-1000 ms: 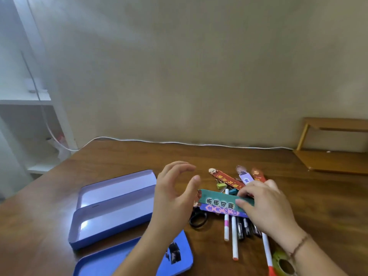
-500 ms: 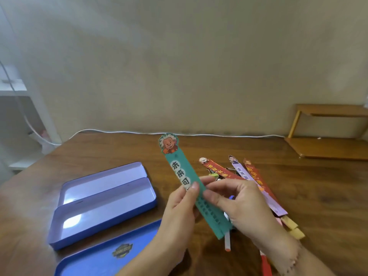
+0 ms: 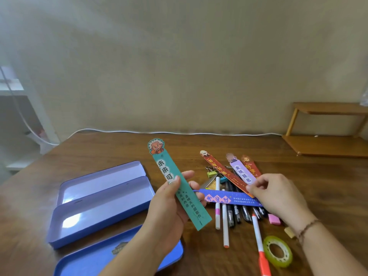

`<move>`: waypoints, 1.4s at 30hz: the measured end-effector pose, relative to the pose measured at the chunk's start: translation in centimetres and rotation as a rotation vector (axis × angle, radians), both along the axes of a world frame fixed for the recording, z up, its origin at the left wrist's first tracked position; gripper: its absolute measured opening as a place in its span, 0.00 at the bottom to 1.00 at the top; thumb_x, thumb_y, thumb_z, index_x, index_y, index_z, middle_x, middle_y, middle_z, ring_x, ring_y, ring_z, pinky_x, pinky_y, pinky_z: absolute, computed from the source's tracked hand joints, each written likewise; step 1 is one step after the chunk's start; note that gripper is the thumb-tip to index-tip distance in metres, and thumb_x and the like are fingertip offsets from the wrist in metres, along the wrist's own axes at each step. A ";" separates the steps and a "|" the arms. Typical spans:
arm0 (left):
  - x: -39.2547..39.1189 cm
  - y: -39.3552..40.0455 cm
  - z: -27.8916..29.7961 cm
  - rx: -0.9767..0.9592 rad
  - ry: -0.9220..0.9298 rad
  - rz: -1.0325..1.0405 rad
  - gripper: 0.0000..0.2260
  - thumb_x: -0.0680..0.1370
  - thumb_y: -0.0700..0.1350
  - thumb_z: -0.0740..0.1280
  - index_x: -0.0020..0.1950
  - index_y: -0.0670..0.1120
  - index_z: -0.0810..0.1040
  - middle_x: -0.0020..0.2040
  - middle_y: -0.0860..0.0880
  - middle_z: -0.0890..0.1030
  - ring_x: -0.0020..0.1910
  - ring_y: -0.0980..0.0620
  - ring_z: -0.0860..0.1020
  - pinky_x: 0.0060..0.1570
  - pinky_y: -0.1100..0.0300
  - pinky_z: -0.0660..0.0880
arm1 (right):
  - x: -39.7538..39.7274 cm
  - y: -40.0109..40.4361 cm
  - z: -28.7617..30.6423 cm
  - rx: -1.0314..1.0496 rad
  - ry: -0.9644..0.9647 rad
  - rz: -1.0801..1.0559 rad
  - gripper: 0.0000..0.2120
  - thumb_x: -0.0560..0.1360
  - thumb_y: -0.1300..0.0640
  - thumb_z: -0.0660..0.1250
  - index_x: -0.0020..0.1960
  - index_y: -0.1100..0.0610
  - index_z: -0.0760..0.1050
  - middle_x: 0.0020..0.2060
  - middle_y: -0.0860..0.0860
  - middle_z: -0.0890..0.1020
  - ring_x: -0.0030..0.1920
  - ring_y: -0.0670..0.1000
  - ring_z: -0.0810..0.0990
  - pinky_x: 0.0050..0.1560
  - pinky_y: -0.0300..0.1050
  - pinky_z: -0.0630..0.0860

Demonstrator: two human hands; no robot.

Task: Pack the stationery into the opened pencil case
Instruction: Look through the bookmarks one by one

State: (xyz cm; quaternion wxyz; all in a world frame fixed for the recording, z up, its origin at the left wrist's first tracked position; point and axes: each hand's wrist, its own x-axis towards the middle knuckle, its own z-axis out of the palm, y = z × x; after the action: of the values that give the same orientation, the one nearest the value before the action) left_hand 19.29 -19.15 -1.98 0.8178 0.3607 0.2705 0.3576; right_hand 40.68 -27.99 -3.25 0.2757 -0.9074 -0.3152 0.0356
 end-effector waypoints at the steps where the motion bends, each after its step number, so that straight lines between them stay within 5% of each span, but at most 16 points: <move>1: 0.0 0.1 -0.1 -0.007 -0.001 0.000 0.14 0.83 0.46 0.57 0.60 0.41 0.78 0.38 0.43 0.79 0.34 0.46 0.78 0.43 0.49 0.78 | 0.0 0.1 0.0 0.018 0.018 0.004 0.10 0.72 0.44 0.70 0.36 0.48 0.78 0.34 0.42 0.80 0.38 0.47 0.79 0.35 0.45 0.76; 5: 0.0 0.3 -0.2 -0.024 0.006 -0.008 0.14 0.83 0.46 0.57 0.60 0.41 0.78 0.37 0.44 0.79 0.33 0.47 0.78 0.43 0.49 0.77 | -0.2 0.1 0.0 -0.009 -0.112 -0.016 0.14 0.73 0.34 0.63 0.46 0.44 0.75 0.41 0.42 0.80 0.48 0.49 0.78 0.39 0.47 0.79; 8: 0.0 0.2 -0.1 -0.039 0.010 -0.022 0.14 0.83 0.46 0.57 0.59 0.41 0.78 0.36 0.44 0.78 0.32 0.48 0.78 0.42 0.49 0.77 | 0.3 -0.5 0.4 -0.084 -0.191 -0.071 0.16 0.75 0.38 0.62 0.56 0.46 0.76 0.54 0.48 0.79 0.57 0.53 0.74 0.38 0.44 0.73; 11: 0.1 0.1 -0.1 -0.045 0.017 -0.040 0.14 0.82 0.47 0.57 0.60 0.41 0.79 0.36 0.44 0.77 0.32 0.48 0.76 0.41 0.50 0.77 | 0.9 -0.7 0.4 -0.181 -0.104 -0.078 0.18 0.73 0.38 0.65 0.56 0.47 0.78 0.56 0.49 0.79 0.60 0.54 0.74 0.39 0.44 0.72; 15: 0.1 0.1 -0.2 -0.042 0.042 -0.051 0.15 0.83 0.47 0.57 0.59 0.41 0.79 0.36 0.44 0.78 0.32 0.48 0.76 0.41 0.50 0.77 | 1.0 -0.5 0.1 -0.143 -0.053 -0.086 0.12 0.73 0.40 0.68 0.49 0.47 0.80 0.51 0.48 0.82 0.56 0.53 0.75 0.36 0.43 0.70; 19: 0.1 0.2 -0.2 -0.062 0.057 -0.066 0.15 0.83 0.47 0.57 0.59 0.42 0.79 0.36 0.44 0.78 0.33 0.48 0.77 0.42 0.49 0.77 | 1.2 -1.0 0.8 -0.006 0.010 -0.072 0.08 0.73 0.47 0.71 0.39 0.50 0.81 0.36 0.48 0.81 0.37 0.50 0.78 0.29 0.40 0.69; 23: 0.0 0.1 -0.1 -0.087 0.060 -0.112 0.15 0.83 0.49 0.57 0.59 0.42 0.79 0.38 0.44 0.78 0.35 0.47 0.77 0.43 0.48 0.78 | 0.1 -2.3 3.3 0.456 -0.005 -0.087 0.05 0.72 0.52 0.73 0.42 0.53 0.83 0.37 0.50 0.83 0.35 0.50 0.79 0.25 0.40 0.71; 26: 0.1 -0.5 0.1 -0.075 0.055 -0.151 0.16 0.83 0.49 0.56 0.59 0.42 0.79 0.41 0.42 0.79 0.40 0.44 0.79 0.47 0.45 0.79 | -4.0 -2.2 5.0 0.872 0.530 0.139 0.02 0.64 0.55 0.75 0.36 0.53 0.84 0.36 0.49 0.87 0.36 0.48 0.84 0.30 0.41 0.80; 28: 0.3 -1.0 0.3 -0.071 0.029 -0.193 0.17 0.84 0.49 0.55 0.59 0.42 0.79 0.48 0.38 0.82 0.47 0.39 0.80 0.54 0.41 0.78 | -6.9 -1.5 4.7 0.739 0.709 0.329 0.05 0.62 0.53 0.74 0.37 0.52 0.85 0.38 0.48 0.87 0.38 0.46 0.86 0.33 0.45 0.82; 31: 0.2 -1.6 0.6 -0.102 -0.021 -0.228 0.15 0.83 0.49 0.56 0.63 0.45 0.77 0.58 0.35 0.81 0.53 0.40 0.82 0.52 0.41 0.80 | -9.2 -0.7 3.5 0.539 0.522 0.396 0.09 0.60 0.45 0.75 0.35 0.50 0.85 0.34 0.43 0.86 0.35 0.45 0.84 0.32 0.42 0.80; 36: -0.3 -1.3 0.6 -0.141 -0.027 -0.306 0.16 0.78 0.49 0.61 0.60 0.41 0.79 0.49 0.38 0.85 0.47 0.42 0.85 0.43 0.47 0.81 | -9.7 -0.8 2.6 0.304 0.049 0.455 0.10 0.63 0.32 0.68 0.42 0.33 0.80 0.35 0.32 0.82 0.39 0.36 0.79 0.29 0.34 0.74; 39: -0.3 -0.7 0.3 -0.184 0.001 -0.244 0.15 0.82 0.48 0.59 0.57 0.39 0.78 0.46 0.38 0.84 0.44 0.42 0.84 0.42 0.48 0.81 | -9.9 -1.0 2.3 0.259 -0.150 0.540 0.18 0.66 0.31 0.67 0.55 0.33 0.75 0.36 0.35 0.79 0.40 0.37 0.76 0.34 0.31 0.67; 42: -0.4 0.4 0.5 -0.223 -0.039 -0.153 0.15 0.82 0.49 0.57 0.55 0.40 0.78 0.41 0.40 0.82 0.39 0.44 0.82 0.43 0.49 0.77 | -9.7 -1.4 2.4 0.246 -0.217 0.764 0.26 0.64 0.29 0.67 0.59 0.36 0.70 0.41 0.34 0.78 0.44 0.38 0.75 0.39 0.31 0.71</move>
State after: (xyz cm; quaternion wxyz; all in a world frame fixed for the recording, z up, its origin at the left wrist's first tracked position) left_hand 18.87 -18.79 -1.43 0.8829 0.2801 0.2642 0.2689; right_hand 30.94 -29.43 -0.86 0.3143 -0.6840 -0.6583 0.0016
